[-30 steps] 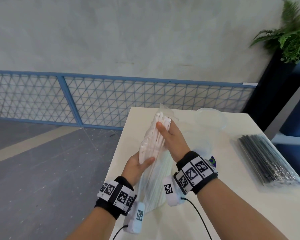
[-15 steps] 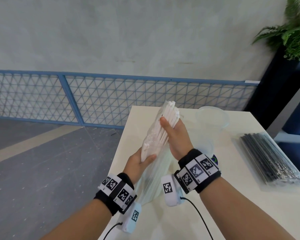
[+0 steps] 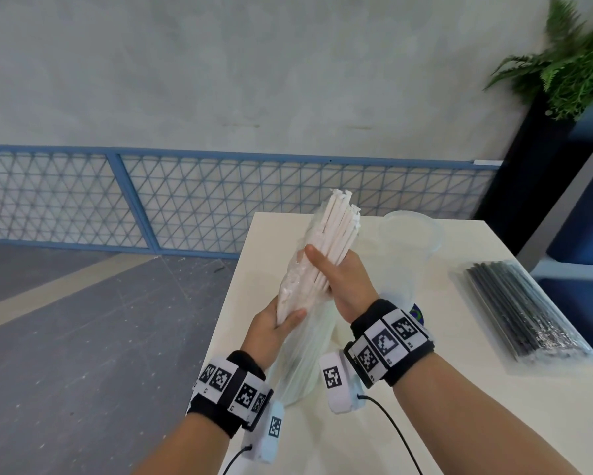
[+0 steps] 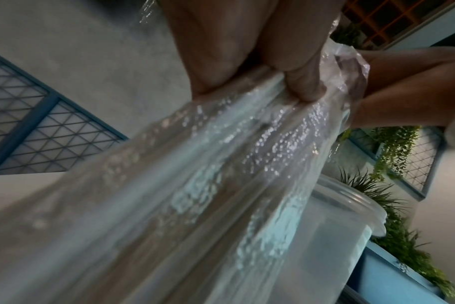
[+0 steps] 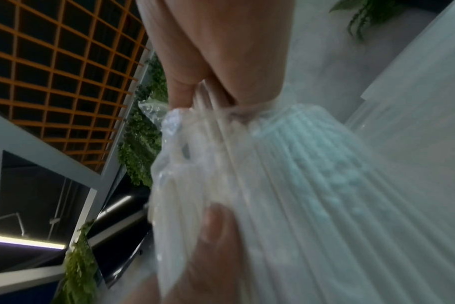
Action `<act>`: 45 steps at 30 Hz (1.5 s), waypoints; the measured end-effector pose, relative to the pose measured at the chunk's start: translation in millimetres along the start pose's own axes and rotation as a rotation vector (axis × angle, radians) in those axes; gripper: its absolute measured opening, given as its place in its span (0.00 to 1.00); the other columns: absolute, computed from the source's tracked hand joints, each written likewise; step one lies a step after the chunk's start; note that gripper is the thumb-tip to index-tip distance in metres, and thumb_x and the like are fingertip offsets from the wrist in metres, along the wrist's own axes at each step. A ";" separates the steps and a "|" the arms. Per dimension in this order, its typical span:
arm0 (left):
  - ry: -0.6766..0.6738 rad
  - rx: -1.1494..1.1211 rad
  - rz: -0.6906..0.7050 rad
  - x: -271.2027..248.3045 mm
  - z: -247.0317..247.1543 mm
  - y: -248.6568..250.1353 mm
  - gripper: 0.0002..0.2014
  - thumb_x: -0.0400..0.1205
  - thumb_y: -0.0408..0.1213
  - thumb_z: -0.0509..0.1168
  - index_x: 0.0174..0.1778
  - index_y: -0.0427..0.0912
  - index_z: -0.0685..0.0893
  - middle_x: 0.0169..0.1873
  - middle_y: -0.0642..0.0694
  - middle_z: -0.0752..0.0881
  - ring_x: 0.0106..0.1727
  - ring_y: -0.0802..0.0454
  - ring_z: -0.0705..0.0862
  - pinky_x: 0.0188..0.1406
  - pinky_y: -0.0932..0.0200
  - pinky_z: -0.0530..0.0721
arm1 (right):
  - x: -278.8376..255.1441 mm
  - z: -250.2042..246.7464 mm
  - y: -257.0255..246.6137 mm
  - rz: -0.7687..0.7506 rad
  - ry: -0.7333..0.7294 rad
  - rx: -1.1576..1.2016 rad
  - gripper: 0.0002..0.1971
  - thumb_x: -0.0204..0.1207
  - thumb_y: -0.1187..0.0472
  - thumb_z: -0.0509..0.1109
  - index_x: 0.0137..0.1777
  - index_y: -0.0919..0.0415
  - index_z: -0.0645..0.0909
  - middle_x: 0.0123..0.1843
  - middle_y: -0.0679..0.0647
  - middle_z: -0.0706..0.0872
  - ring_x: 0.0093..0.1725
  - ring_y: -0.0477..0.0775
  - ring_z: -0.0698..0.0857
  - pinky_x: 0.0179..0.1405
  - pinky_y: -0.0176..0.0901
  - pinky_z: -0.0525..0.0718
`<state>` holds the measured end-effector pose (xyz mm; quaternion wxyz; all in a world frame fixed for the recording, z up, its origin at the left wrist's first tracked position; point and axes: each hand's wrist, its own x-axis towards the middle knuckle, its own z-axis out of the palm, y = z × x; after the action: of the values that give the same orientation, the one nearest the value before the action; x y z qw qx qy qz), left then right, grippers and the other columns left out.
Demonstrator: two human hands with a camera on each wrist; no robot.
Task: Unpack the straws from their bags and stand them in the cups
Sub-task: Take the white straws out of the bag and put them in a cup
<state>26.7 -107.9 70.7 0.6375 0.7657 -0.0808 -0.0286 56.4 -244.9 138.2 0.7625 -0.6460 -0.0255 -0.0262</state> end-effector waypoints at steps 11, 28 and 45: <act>-0.006 0.015 0.025 -3.0 3.1 -4.2 0.18 0.82 0.38 0.62 0.69 0.46 0.74 0.56 0.57 0.84 0.57 0.71 0.79 0.51 0.81 0.75 | 0.1 -2.5 1.9 0.060 -0.002 -0.001 0.20 0.69 0.61 0.76 0.61 0.64 0.80 0.52 0.57 0.88 0.50 0.52 0.88 0.42 0.38 0.86; 0.038 -0.011 0.040 2.9 7.5 -4.2 0.13 0.84 0.35 0.59 0.63 0.51 0.75 0.51 0.63 0.83 0.51 0.76 0.80 0.47 0.82 0.76 | 8.6 1.8 3.4 0.112 0.019 0.069 0.19 0.66 0.65 0.79 0.57 0.67 0.82 0.46 0.56 0.89 0.47 0.53 0.88 0.42 0.40 0.86; 0.138 -0.023 -0.016 16.3 7.9 -2.5 0.09 0.83 0.43 0.61 0.58 0.51 0.78 0.49 0.61 0.84 0.51 0.67 0.80 0.41 0.89 0.71 | 27.3 -12.1 -34.5 0.004 0.410 0.282 0.07 0.70 0.68 0.72 0.31 0.62 0.81 0.39 0.63 0.83 0.42 0.59 0.81 0.46 0.49 0.80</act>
<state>41.8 -117.7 67.8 0.6499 0.7592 -0.0301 0.0182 81.2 -262.7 172.2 0.8343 -0.5145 0.1277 -0.1515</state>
